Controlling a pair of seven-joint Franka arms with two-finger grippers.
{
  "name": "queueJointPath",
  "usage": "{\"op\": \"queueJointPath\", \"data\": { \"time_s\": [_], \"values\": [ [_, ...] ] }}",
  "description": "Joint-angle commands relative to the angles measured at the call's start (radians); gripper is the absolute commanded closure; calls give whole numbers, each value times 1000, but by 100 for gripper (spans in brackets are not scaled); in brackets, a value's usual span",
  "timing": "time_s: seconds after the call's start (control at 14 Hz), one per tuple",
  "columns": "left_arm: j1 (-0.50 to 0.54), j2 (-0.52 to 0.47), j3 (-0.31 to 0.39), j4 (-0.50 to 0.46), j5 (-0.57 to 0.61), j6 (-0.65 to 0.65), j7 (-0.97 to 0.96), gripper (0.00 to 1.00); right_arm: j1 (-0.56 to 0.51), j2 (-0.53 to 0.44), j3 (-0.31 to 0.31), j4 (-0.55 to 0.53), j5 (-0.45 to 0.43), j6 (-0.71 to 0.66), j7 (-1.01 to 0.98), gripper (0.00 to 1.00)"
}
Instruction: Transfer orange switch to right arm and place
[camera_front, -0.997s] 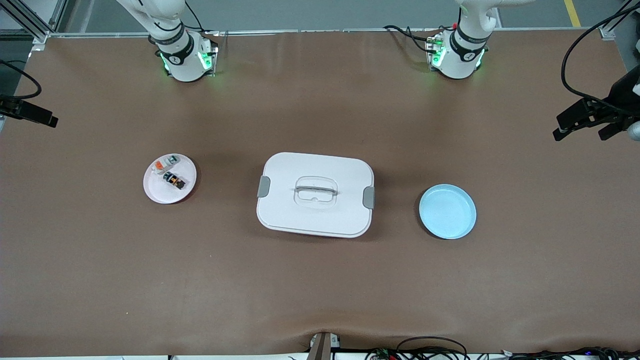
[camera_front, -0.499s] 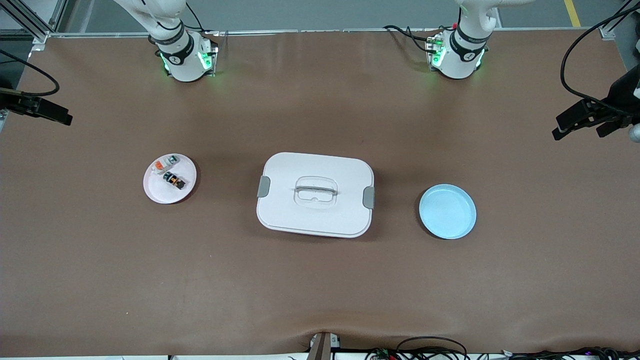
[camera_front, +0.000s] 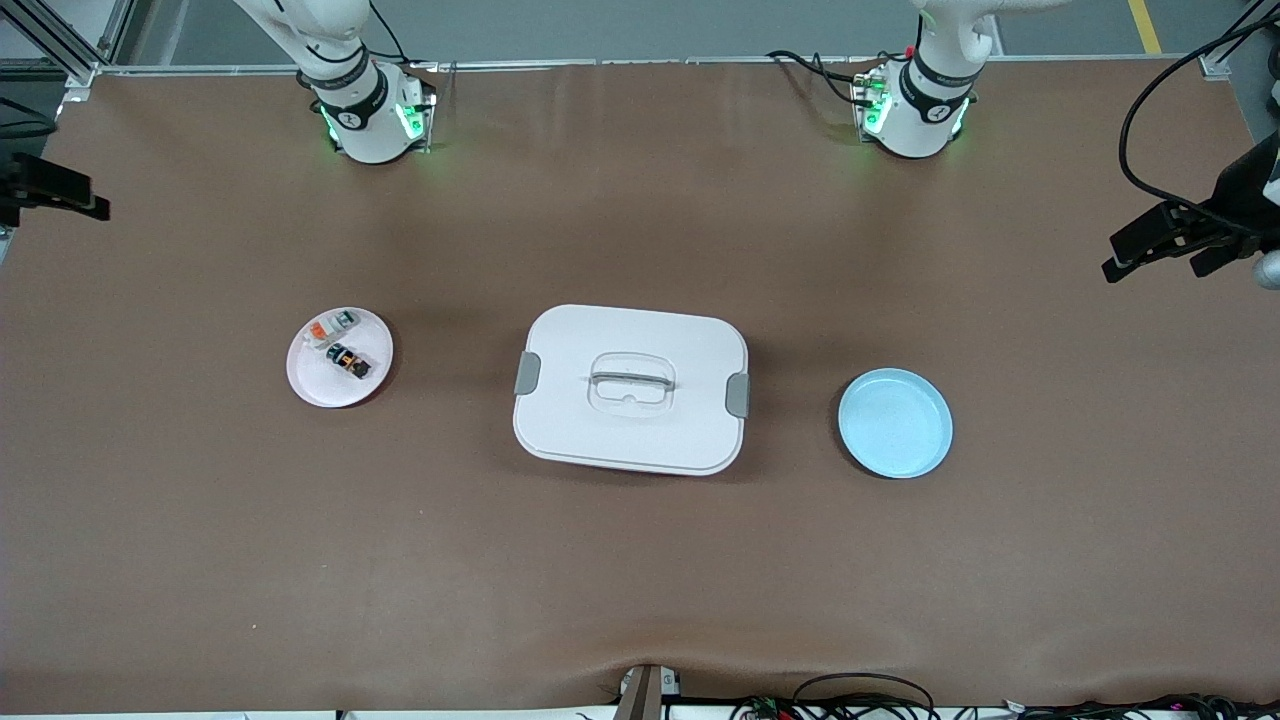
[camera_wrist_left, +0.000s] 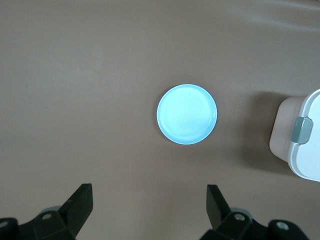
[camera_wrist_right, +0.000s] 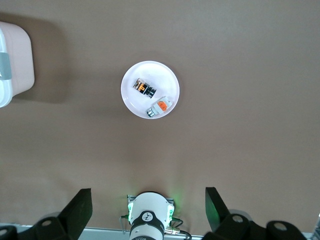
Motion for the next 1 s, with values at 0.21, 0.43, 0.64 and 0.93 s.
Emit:
{"op": "queueJointPath", "data": {
  "time_s": [0.21,0.43,0.64,0.93],
  "values": [
    [-9,7,2,17,28,-17,3,0,143,-6,-87,24,11,-12,107,0],
    [-9,7,2,17,28,-17,3,0,234,-15,-159,24,12,46,107,0],
    [-9,7,2,17,28,-17,3,0,268,-15,-185,24,21,169,107,0],
    [-9,7,2,17,28,-17,3,0,361,-11,-276,17,23,253,119,0]
  ]
}}
